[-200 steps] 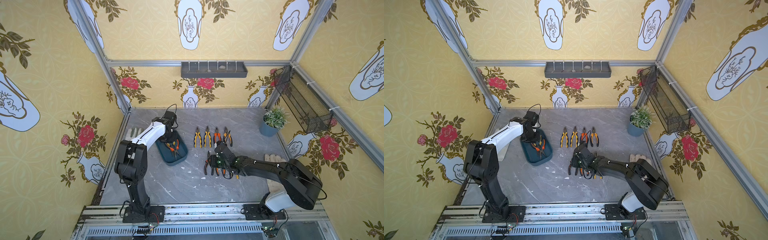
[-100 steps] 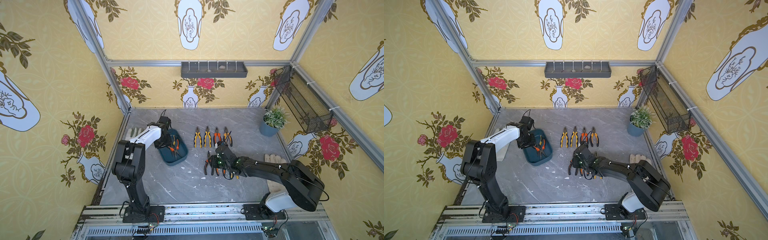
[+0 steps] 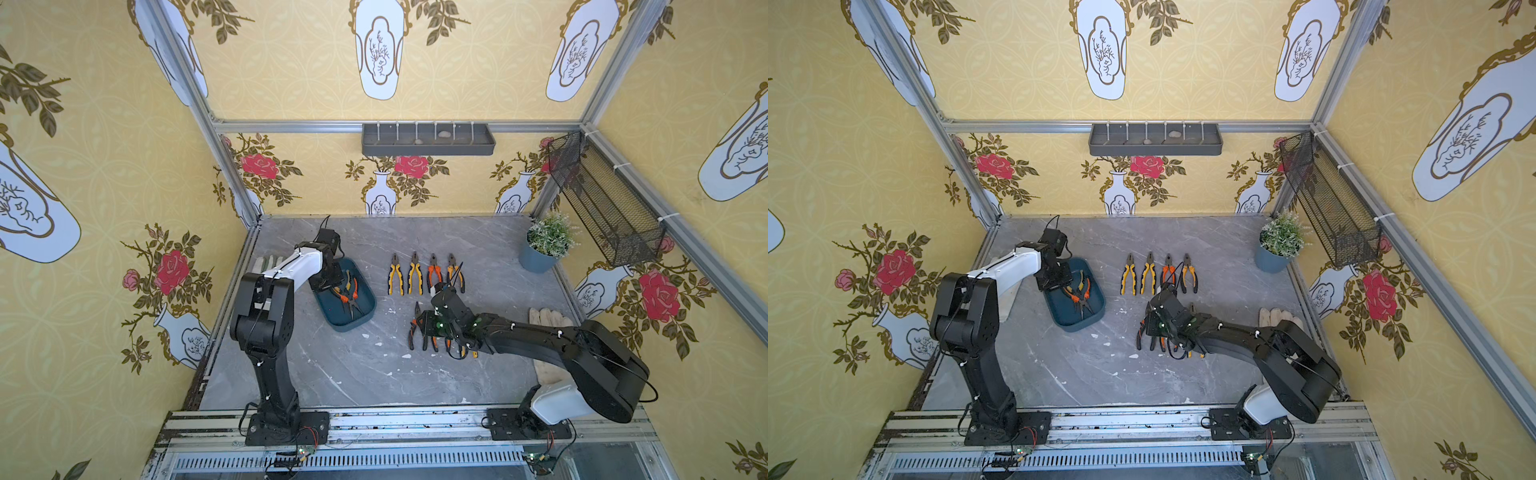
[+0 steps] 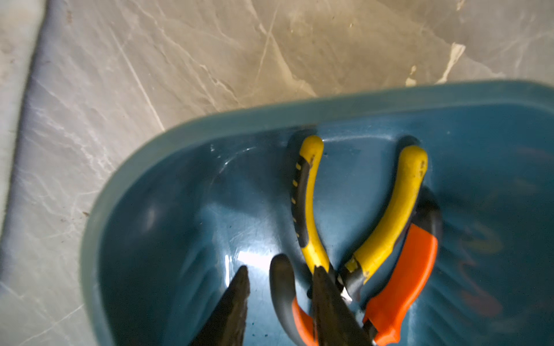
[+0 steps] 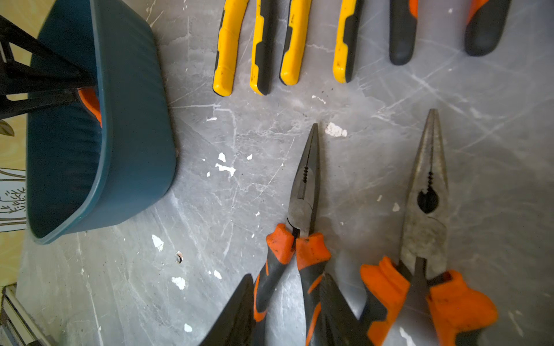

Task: Take the pliers out of the storage box
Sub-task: Pick up the pliers from the storage box.

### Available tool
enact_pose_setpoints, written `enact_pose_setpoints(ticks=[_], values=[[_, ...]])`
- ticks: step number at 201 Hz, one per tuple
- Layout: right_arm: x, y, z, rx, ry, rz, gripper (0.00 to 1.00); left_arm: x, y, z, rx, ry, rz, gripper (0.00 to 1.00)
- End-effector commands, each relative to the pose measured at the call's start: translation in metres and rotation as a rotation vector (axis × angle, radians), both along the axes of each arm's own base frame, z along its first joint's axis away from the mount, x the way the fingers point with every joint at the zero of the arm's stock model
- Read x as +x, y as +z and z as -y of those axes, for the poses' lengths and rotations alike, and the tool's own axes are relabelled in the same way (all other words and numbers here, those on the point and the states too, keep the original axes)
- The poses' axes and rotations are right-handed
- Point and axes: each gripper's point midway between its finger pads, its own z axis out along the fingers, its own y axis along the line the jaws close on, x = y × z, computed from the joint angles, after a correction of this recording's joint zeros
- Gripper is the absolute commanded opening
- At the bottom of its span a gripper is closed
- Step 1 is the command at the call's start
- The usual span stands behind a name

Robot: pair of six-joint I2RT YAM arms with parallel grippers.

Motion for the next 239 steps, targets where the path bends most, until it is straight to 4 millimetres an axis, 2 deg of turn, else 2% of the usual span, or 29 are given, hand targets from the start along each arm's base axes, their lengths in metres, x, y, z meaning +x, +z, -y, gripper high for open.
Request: enact_pose_setpoints(ticks=[1,41,64,90,102,128,163,182,196,216,239], values=[[0.004,0.006,-0.005,0.023,0.003,0.025,0.38,-0.004,-0.01,0.004,-0.031,0.021,-0.014,0.33],[0.005,0.006,-0.004,0.024,0.001,0.026,0.38,-0.01,-0.016,0.004,-0.047,0.037,-0.013,0.28],[0.005,0.006,-0.004,0.025,0.001,0.026,0.38,-0.011,-0.017,0.005,-0.05,0.036,-0.013,0.18],[0.004,0.006,-0.004,0.025,0.0,0.026,0.38,-0.009,-0.013,0.006,-0.057,0.034,0.0,0.0],[0.004,0.006,-0.003,0.025,-0.002,0.026,0.38,-0.008,-0.009,0.006,-0.057,0.032,0.007,0.0],[0.004,0.005,-0.003,0.023,-0.004,0.025,0.38,-0.007,0.005,0.003,-0.044,0.02,0.031,0.0],[0.004,0.003,-0.003,0.018,-0.004,0.018,0.38,-0.012,0.047,0.004,-0.049,-0.02,0.12,0.0],[0.004,0.006,-0.007,0.031,0.016,0.03,0.39,-0.019,0.069,0.025,-0.16,-0.113,0.166,0.0],[0.0,0.012,-0.013,0.049,0.047,0.054,0.47,-0.027,0.08,0.042,-0.247,-0.174,0.165,0.0],[-0.006,0.019,-0.023,0.054,0.1,0.092,0.49,-0.044,0.087,0.07,-0.415,-0.262,0.134,0.0],[-0.018,0.032,-0.042,0.018,0.186,0.155,0.49,-0.072,0.091,0.108,-0.627,-0.369,0.062,0.0]])
